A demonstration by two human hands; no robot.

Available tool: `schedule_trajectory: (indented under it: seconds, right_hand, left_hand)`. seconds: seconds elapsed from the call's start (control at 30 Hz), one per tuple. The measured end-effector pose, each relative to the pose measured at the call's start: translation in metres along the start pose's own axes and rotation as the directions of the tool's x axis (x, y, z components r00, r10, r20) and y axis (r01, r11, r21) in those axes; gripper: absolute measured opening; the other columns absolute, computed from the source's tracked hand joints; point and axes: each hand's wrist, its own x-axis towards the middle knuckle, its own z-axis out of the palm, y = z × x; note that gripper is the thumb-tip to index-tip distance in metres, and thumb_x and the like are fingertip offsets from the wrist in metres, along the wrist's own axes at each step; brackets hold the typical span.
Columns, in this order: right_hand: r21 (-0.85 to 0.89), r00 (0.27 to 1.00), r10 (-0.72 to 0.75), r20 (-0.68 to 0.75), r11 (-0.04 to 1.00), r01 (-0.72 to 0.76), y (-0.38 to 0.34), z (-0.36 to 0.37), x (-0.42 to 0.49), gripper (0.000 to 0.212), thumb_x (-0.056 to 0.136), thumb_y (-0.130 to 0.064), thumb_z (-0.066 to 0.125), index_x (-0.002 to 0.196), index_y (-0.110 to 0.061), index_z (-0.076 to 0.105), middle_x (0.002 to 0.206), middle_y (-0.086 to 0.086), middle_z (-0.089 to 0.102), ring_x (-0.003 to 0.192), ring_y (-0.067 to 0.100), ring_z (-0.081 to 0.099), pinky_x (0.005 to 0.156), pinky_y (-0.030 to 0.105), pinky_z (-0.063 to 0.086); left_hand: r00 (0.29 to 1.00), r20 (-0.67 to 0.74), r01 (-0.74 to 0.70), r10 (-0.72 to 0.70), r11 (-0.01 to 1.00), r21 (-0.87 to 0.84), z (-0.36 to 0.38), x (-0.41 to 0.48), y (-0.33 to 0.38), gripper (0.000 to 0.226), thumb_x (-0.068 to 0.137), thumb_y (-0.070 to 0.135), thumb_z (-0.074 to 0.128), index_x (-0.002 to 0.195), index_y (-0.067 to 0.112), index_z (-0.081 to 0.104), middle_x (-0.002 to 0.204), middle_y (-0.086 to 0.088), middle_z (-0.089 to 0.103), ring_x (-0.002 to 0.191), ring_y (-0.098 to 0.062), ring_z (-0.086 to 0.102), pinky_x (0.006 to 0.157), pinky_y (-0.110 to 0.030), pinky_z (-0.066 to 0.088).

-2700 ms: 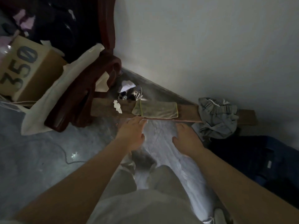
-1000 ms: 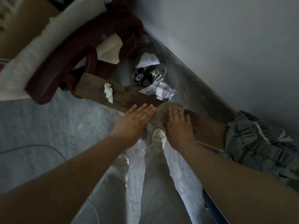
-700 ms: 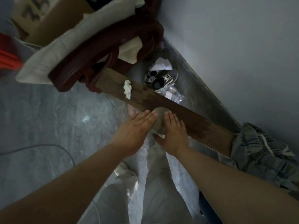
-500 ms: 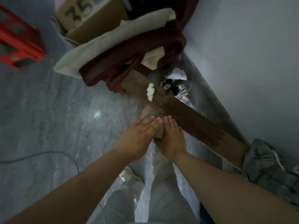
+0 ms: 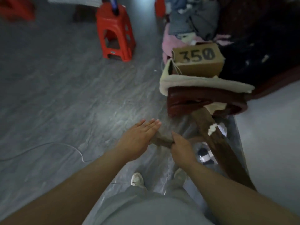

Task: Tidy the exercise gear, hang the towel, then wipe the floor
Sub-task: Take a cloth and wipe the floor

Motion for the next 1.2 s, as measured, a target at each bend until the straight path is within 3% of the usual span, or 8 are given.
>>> schedule_trajectory:
  seconds: [0.1, 0.17, 0.27, 0.43, 0.63, 0.8, 1.07, 1.2]
  right_hand:
    - [0.012, 0.999, -0.048, -0.013, 0.999, 0.048, -0.052, -0.009, 0.010, 0.023, 0.103, -0.030, 0.040, 0.105, -0.026, 0.063, 0.101, -0.002, 0.067, 0.091, 0.009, 0.064, 0.082, 0.020, 0.047]
    - [-0.031, 0.989, -0.150, 0.022, 0.988, 0.150, -0.080, -0.016, 0.020, 0.030, 0.104, -0.032, 0.038, 0.112, -0.025, 0.065, 0.110, 0.002, 0.068, 0.101, 0.017, 0.064, 0.089, 0.028, 0.048]
    - [-0.161, 0.912, -0.378, 0.159, 0.901, 0.402, -0.113, -0.018, 0.039, 0.043, 0.100, -0.010, 0.042, 0.142, -0.005, 0.050, 0.140, 0.017, 0.054, 0.128, 0.034, 0.051, 0.112, 0.040, 0.036]
    - [-0.260, 0.778, -0.556, 0.291, 0.737, 0.624, -0.156, 0.002, 0.067, 0.052, 0.094, -0.024, 0.032, 0.132, 0.000, 0.058, 0.128, 0.020, 0.063, 0.115, 0.037, 0.061, 0.102, 0.046, 0.046]
    - [-0.249, 0.638, -0.577, 0.511, 0.611, 0.751, -0.207, 0.027, 0.120, 0.043, 0.103, -0.021, 0.039, 0.145, -0.014, 0.045, 0.140, 0.005, 0.055, 0.124, 0.023, 0.054, 0.106, 0.033, 0.041]
    - [-0.186, 0.495, -0.613, 0.616, 0.496, 0.848, -0.254, 0.043, 0.151, 0.042, 0.103, -0.023, 0.040, 0.144, -0.016, 0.046, 0.140, 0.006, 0.054, 0.124, 0.026, 0.054, 0.105, 0.036, 0.042]
    - [-0.137, 0.259, -0.603, 0.754, 0.241, 0.961, -0.364, 0.095, 0.169, 0.047, 0.101, -0.018, 0.045, 0.148, -0.017, 0.040, 0.145, 0.005, 0.049, 0.127, 0.025, 0.052, 0.108, 0.039, 0.041]
    - [-0.137, 0.200, -0.599, 0.775, 0.149, 0.979, -0.426, 0.127, 0.152, 0.038, 0.101, -0.018, 0.043, 0.139, -0.016, 0.047, 0.138, 0.007, 0.054, 0.119, 0.028, 0.055, 0.100, 0.041, 0.045]
  left_hand:
    - [0.991, -0.085, 0.104, -0.102, 0.994, 0.030, -0.028, -0.033, -0.025, 0.061, 0.091, 0.007, 0.039, 0.152, 0.011, 0.035, 0.154, -0.005, 0.041, 0.144, -0.016, 0.034, 0.122, -0.035, 0.018]
    - [0.975, -0.134, 0.184, -0.179, 0.982, 0.028, -0.041, -0.052, -0.039, 0.061, 0.093, 0.002, 0.044, 0.152, 0.012, 0.034, 0.153, -0.006, 0.042, 0.143, -0.015, 0.035, 0.121, -0.033, 0.016]
    - [0.945, -0.166, 0.288, -0.282, 0.958, 0.013, -0.052, -0.080, -0.055, 0.064, 0.094, -0.002, 0.049, 0.153, 0.011, 0.030, 0.155, -0.006, 0.039, 0.145, -0.016, 0.033, 0.121, -0.034, 0.015]
    - [0.854, -0.164, 0.499, -0.494, 0.867, -0.013, -0.044, -0.121, -0.075, 0.068, 0.090, -0.007, 0.051, 0.153, 0.012, 0.031, 0.156, -0.006, 0.038, 0.144, -0.017, 0.034, 0.119, -0.031, 0.013]
    - [0.650, -0.104, 0.744, -0.753, 0.658, -0.113, -0.039, -0.145, -0.097, 0.061, 0.099, 0.006, 0.049, 0.155, 0.020, 0.028, 0.159, -0.002, 0.033, 0.145, -0.015, 0.031, 0.115, -0.018, 0.003]
    - [0.426, -0.069, 0.890, -0.902, 0.432, -0.144, -0.047, -0.153, -0.113, 0.059, 0.099, 0.014, 0.049, 0.153, 0.025, 0.029, 0.156, 0.002, 0.037, 0.139, -0.020, 0.038, 0.113, -0.027, 0.025]
    - [0.157, -0.108, 0.947, -0.982, 0.181, -0.267, -0.058, -0.211, -0.144, 0.072, 0.093, 0.005, 0.055, 0.147, 0.040, 0.024, 0.150, 0.008, 0.041, 0.133, -0.017, 0.043, 0.111, -0.034, 0.038]
    - [0.055, -0.137, 0.941, -0.989, 0.097, -0.323, -0.063, -0.249, -0.164, 0.065, 0.096, 0.004, 0.050, 0.153, 0.028, 0.028, 0.157, 0.003, 0.035, 0.142, -0.023, 0.035, 0.118, -0.034, 0.027]
